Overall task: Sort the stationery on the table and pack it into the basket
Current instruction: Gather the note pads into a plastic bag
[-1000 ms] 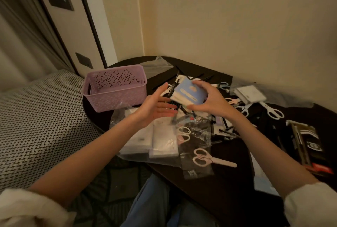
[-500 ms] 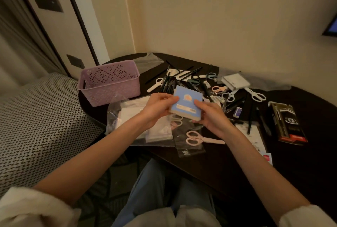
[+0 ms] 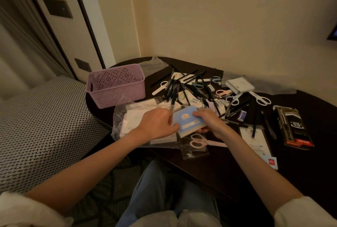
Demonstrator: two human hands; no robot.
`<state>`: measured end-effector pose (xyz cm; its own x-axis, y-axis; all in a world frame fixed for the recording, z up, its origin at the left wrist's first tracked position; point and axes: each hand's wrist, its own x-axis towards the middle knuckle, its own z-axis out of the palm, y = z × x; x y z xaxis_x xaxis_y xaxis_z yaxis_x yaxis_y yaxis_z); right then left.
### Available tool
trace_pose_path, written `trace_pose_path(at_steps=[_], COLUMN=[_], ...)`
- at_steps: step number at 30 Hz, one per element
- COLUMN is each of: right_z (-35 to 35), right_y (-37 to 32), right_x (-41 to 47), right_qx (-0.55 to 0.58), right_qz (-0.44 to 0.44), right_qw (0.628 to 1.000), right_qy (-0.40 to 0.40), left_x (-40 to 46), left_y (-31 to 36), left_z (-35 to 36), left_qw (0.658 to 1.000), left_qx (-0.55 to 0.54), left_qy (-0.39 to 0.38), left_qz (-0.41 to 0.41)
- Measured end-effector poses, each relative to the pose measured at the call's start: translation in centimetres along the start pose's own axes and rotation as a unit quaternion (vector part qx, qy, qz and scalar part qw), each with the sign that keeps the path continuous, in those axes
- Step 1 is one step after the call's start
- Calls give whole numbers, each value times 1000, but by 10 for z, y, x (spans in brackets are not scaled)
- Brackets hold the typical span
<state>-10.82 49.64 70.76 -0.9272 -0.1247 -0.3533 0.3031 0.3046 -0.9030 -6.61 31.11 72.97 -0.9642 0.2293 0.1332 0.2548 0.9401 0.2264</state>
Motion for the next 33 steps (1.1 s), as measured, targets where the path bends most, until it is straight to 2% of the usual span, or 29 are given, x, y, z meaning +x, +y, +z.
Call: trace_pose_path(at_steps=[3,7,9,12,20,23,27,29,31,33], right_z=[19,35,34,30,33,13,-31,-56,-81,-106], right_y=[1,9,11,14,16,9,-4,-6,-5,0], right_x=[9,11,11,13,10,8,12,29,56,88], right_qx=[6,56,40,-44,-80,-120,-103,-112,-177,-254], right_qz=[14,-8,-20,-44,-41,-88,-170,-195,-196,-163], right_qw=[999,989,989,988,976,980,979,964,935,907], right_qy=[-30,-134,-144,-138,-196,-134,46,143,236,292], left_x=[1,3,0,-4,-4,-4,1,5,11,20], left_y=[3,-1,-4,-5,-7,-8,-10,-10,-9,-7], left_z=[0,5,9,13,14,14,12,10,5,1], left_qw=[1000,1000,999,998,995,995,996,997,998,998], left_qx=[16,-11,-31,-51,-87,-90,-87,-76,-62,-52], left_qy=[3,16,25,36,38,37,17,15,21,24], left_qz=[8,1,3,0,-6,-4,2,6,13,20])
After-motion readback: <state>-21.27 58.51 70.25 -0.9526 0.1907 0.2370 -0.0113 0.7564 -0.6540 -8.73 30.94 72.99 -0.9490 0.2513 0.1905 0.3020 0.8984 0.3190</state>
